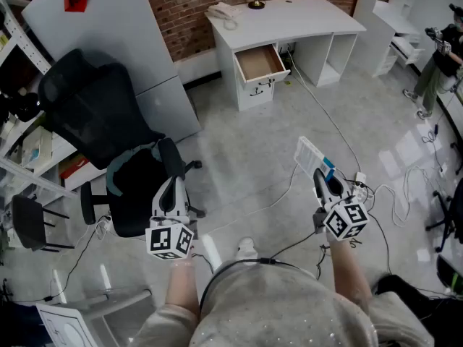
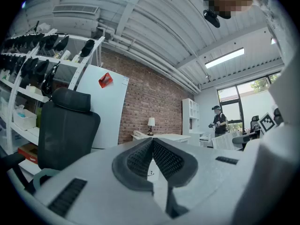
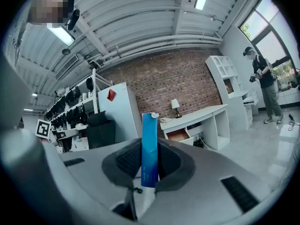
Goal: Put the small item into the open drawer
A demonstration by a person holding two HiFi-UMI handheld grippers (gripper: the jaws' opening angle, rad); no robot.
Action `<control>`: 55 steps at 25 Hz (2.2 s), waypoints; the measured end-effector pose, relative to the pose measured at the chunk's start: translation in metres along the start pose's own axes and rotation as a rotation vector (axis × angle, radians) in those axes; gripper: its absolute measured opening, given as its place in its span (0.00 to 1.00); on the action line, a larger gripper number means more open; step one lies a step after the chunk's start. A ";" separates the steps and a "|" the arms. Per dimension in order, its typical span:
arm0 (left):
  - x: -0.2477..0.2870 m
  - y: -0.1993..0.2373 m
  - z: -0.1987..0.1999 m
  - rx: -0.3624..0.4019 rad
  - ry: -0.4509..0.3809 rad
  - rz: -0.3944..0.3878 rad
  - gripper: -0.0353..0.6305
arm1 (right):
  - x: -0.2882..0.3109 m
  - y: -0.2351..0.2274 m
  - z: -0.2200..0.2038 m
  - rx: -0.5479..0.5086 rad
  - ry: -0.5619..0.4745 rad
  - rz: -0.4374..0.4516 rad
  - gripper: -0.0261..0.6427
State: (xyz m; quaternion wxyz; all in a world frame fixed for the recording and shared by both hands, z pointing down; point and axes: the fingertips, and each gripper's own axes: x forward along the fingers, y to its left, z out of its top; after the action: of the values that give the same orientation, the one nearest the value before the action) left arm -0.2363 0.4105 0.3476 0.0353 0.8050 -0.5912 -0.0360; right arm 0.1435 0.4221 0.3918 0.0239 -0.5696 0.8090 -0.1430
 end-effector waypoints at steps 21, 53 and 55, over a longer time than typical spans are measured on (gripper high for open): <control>0.081 0.033 -0.017 -0.012 0.031 -0.121 0.06 | 0.046 -0.016 -0.006 0.048 -0.048 -0.124 0.13; 0.237 0.089 -0.023 -0.027 0.040 -0.006 0.06 | 0.234 -0.097 0.020 0.107 -0.031 -0.036 0.14; 0.262 0.083 -0.024 -0.023 0.056 -0.027 0.06 | 0.257 -0.109 0.025 0.116 -0.021 -0.028 0.14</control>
State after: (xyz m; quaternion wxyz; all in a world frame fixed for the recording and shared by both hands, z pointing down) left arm -0.2344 0.1359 0.3754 0.0603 0.8130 -0.5787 -0.0208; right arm 0.1586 0.1448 0.4278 0.0635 -0.5799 0.7911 -0.1840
